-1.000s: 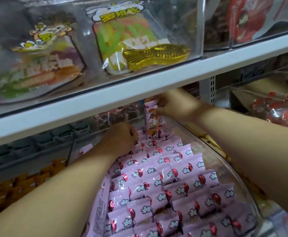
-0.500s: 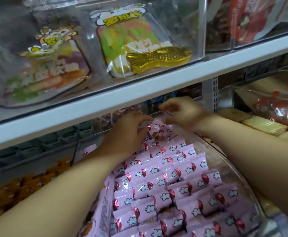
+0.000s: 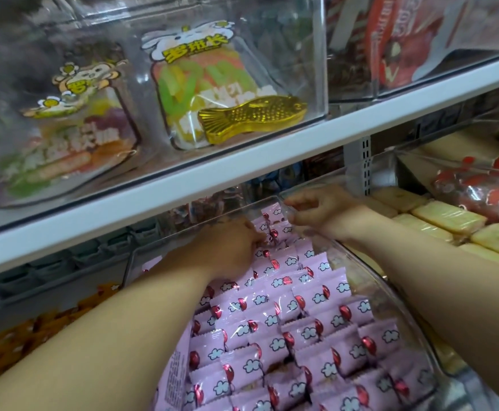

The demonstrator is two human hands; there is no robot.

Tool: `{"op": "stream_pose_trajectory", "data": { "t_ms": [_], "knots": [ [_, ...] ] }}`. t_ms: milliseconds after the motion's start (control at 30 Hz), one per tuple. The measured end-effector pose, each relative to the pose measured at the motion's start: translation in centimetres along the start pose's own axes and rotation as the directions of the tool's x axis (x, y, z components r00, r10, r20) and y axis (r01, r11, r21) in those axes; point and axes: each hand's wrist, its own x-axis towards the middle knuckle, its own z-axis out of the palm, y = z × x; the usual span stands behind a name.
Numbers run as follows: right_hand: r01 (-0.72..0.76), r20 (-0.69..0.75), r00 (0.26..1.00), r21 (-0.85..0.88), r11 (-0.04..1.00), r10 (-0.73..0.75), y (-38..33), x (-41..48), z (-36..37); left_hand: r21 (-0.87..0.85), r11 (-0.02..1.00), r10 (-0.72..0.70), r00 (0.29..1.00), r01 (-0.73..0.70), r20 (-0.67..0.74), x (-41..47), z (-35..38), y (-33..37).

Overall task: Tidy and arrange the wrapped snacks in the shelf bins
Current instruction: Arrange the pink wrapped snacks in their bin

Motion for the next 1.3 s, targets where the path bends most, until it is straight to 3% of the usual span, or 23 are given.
{"op": "stream_pose_trajectory", "data": {
  "t_ms": [133,200,333,500,633,833,933,1033,1133,1300],
  "knots": [
    [-0.012,0.058,0.998,-0.106,0.994,0.018,-1.3,-1.3,-0.9,-0.245,0.968,0.008,0.977,-0.061,-0.213,-0.6,-1.2,1.3],
    [-0.027,0.128,0.990,-0.260,0.965,0.062,-2.2,-1.9,-1.5,-0.344,0.937,-0.017,0.980,-0.053,-0.198,-0.9,-1.3,2.1],
    [0.015,0.298,0.940,-0.529,0.849,0.169,-3.3,-2.0,-1.2,-0.340,0.940,-0.081,0.986,0.027,-0.144,-0.6,-0.5,2.6],
    [-0.022,0.369,0.900,-0.493,0.870,0.232,-3.5,-1.7,-1.0,-0.368,0.925,-0.160,0.975,0.094,-0.154,-0.1,-0.4,2.3],
    [-0.001,0.395,0.891,-0.491,0.871,0.224,-3.6,-2.0,-1.1,-0.342,0.934,-0.145,0.984,0.101,-0.103,-0.4,-1.2,2.7],
    [0.123,0.252,0.968,-0.492,0.862,0.006,-3.6,-4.9,-3.2,-0.385,0.923,-0.032,0.997,0.003,-0.067,-4.2,-2.9,4.6],
    [0.258,0.276,0.952,-0.498,0.828,-0.131,-4.9,-7.0,-4.3,-0.389,0.920,0.042,0.999,-0.041,-0.006,-7.0,-3.2,5.6],
    [0.279,0.415,0.907,-0.477,0.833,-0.066,-6.6,-9.8,-5.2,-0.364,0.930,0.047,0.999,-0.048,-0.011,-9.6,-3.8,5.6],
    [0.291,0.514,0.856,-0.562,0.774,0.051,-7.7,-12.1,-5.9,-0.318,0.945,0.075,0.997,-0.071,0.002,-12.0,-4.1,6.3],
    [0.313,0.468,0.867,-0.776,0.547,0.168,-8.1,-14.8,-6.0,-0.200,0.978,0.073,0.996,-0.061,0.054,-14.8,-3.9,8.3]
  ]
}}
